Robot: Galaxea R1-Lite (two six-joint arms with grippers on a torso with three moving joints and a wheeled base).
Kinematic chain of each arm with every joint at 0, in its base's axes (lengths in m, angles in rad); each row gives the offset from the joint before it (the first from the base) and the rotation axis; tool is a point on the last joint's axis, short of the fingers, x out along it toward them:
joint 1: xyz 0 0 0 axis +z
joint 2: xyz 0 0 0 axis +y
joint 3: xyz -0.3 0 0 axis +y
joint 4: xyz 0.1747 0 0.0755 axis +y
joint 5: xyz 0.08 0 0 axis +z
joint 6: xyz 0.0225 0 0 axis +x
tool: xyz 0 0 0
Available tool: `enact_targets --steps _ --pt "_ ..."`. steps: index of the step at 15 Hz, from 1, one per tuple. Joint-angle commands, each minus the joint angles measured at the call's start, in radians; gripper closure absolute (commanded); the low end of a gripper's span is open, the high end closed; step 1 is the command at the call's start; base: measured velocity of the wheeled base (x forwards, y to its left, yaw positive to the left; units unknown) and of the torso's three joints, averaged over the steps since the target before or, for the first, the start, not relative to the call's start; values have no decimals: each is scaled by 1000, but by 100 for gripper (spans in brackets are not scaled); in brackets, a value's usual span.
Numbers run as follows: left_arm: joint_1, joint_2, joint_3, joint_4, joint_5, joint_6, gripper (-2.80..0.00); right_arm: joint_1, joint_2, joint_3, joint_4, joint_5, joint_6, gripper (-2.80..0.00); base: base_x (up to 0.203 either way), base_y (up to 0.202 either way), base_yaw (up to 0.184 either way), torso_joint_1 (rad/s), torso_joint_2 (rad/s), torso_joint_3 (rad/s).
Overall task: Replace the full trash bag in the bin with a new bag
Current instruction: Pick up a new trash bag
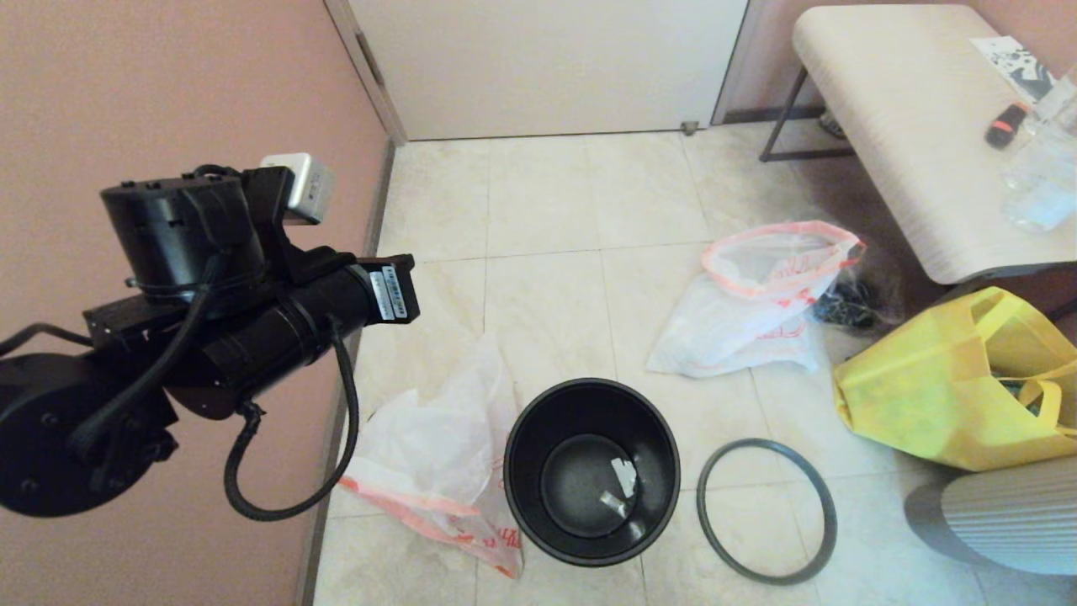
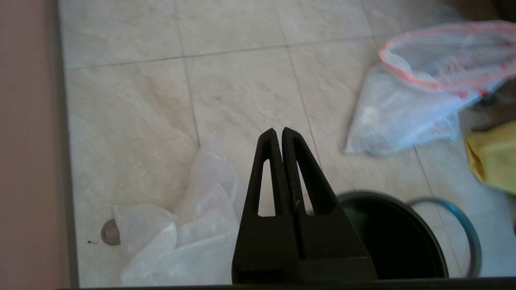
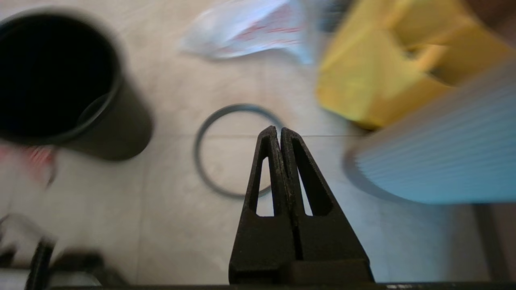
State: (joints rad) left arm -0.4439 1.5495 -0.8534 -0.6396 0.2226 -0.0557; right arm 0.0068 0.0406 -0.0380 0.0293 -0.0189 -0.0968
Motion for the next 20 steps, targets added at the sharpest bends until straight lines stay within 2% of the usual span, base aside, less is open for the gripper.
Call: enact_targets --steps 1,4,7,10,13,15,18,20 --pt "16 23 -16 -5 4 -12 0 -1 -41 26 9 42 -10 0 0 0 0 0 0 0" --pt "69 104 -38 0 10 -28 0 -1 -40 27 3 14 113 0 0 0 0 0 0 0" --pt "113 221 -60 17 8 -26 0 -1 -41 27 1 7 116 0 0 0 0 0 0 0" --pt "129 289 -96 206 5 -38 0 -1 -41 27 1 7 117 0 0 0 0 0 0 0" --pt "83 288 19 267 8 -157 0 -1 -41 27 1 7 117 0 0 0 0 0 0 0" --pt "85 297 102 250 7 -193 0 -1 -41 27 1 7 117 0 0 0 0 0 0 0" --pt "37 319 164 234 39 -326 0 -1 -41 27 1 7 117 0 0 0 0 0 0 0" --pt "8 343 222 224 41 -349 0 -1 -41 27 1 7 117 0 0 0 0 0 0 0"
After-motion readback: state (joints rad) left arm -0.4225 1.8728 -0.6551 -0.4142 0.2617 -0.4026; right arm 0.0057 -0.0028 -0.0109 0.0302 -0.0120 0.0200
